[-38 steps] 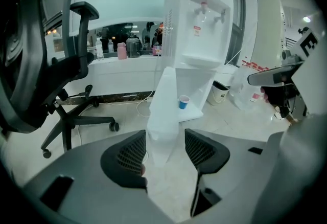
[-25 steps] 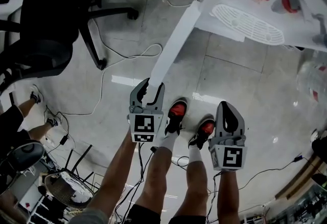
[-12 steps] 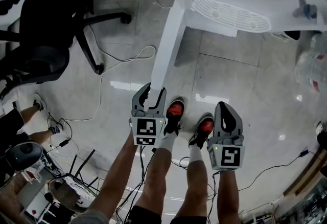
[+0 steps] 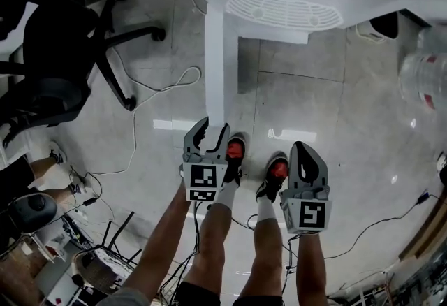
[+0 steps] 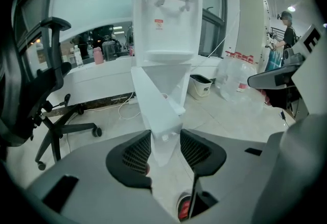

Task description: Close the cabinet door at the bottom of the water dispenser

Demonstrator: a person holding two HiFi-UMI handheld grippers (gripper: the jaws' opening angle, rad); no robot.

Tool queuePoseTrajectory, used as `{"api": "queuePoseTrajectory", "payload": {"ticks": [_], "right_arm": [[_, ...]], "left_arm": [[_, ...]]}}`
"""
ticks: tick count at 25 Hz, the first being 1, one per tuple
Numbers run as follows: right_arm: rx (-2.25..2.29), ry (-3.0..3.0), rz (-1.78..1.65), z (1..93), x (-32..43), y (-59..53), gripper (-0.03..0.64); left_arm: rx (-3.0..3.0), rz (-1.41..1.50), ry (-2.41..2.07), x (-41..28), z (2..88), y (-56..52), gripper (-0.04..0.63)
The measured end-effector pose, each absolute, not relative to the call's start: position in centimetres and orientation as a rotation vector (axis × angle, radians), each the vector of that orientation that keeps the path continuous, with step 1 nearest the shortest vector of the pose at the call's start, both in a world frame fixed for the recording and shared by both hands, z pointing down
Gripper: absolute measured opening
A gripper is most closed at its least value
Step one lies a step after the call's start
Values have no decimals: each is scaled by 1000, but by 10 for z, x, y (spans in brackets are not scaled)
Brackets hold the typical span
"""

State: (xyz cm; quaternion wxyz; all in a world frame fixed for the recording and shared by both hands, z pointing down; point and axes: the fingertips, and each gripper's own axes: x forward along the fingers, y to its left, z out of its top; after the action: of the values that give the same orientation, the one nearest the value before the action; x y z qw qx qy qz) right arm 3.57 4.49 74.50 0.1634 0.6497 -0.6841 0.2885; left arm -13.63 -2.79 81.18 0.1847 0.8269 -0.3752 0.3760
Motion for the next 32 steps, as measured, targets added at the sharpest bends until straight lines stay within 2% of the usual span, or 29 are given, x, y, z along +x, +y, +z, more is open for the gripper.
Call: {"api": "queuePoseTrajectory", "payload": {"ticks": [32], "right_arm": [[2048, -1843, 884, 750, 119, 87, 18]], "left_arm": [[2421, 1115, -913, -20, 815, -19, 150]]}}
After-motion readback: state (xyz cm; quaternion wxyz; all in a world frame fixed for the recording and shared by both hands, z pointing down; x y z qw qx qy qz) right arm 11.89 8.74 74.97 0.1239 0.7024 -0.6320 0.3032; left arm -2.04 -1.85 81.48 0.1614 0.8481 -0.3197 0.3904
